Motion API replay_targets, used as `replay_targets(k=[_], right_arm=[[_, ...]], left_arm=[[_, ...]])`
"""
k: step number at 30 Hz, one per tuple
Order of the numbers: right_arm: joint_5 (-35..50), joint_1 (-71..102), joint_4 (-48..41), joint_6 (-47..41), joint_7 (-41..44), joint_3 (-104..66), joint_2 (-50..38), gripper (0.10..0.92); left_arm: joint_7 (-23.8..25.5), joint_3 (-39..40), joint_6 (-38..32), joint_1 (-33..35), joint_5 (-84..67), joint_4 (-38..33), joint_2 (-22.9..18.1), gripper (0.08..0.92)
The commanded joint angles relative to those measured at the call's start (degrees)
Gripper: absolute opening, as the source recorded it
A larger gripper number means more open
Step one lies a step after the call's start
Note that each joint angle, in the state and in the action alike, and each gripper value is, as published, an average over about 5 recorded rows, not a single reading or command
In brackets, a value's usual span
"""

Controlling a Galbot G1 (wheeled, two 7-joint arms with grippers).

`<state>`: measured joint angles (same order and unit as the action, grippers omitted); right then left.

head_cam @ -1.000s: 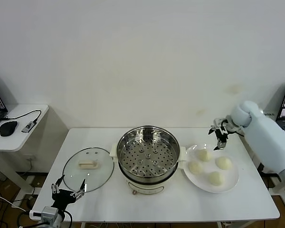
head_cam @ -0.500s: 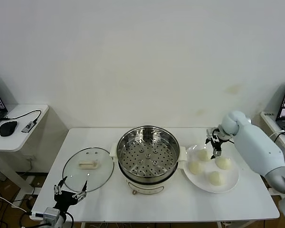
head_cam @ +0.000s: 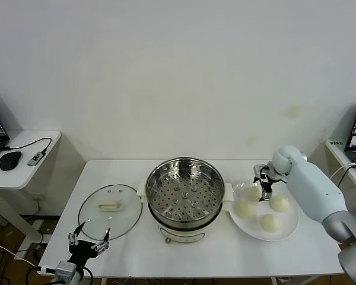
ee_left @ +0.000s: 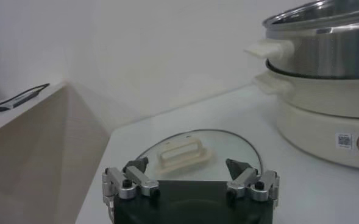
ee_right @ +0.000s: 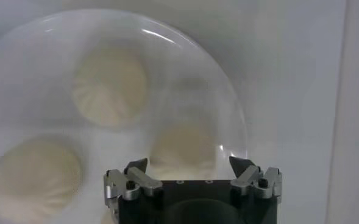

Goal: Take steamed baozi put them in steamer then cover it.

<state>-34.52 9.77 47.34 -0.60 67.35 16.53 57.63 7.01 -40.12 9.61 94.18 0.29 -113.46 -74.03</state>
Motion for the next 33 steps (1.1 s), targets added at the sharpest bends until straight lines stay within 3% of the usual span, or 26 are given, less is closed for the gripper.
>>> replay_targets(k=[1,17,25,33], right_arm=[[-0.39,0.07,-0.94,0.01,-0.76,-0.14,0.34,0.792],[1.2,-0.08,-0.34,-0.9,-0.02,-0.17,-0.7,0.412],[7.36,-4.6,4.64,-2.87,2.67,3.4,-5.4,0.374],[20.72,-19.47,12.19,-4.35,6.52,15.45,-8.17,0.374]], left_arm=[[0.04,0.01,-0.07,-0.01,0.06,0.01,0.06,0.823],[-0.02,0.21,-0.2,0.04,0.41,0.27,-0.23,0.823],[-0.22,0.31,-0.22,-0.21,0.45,0.05,-0.36,0.823],[-0.77,0.39,-0.03,-0.05,1.06,-1.02,-0.38,0.823]])
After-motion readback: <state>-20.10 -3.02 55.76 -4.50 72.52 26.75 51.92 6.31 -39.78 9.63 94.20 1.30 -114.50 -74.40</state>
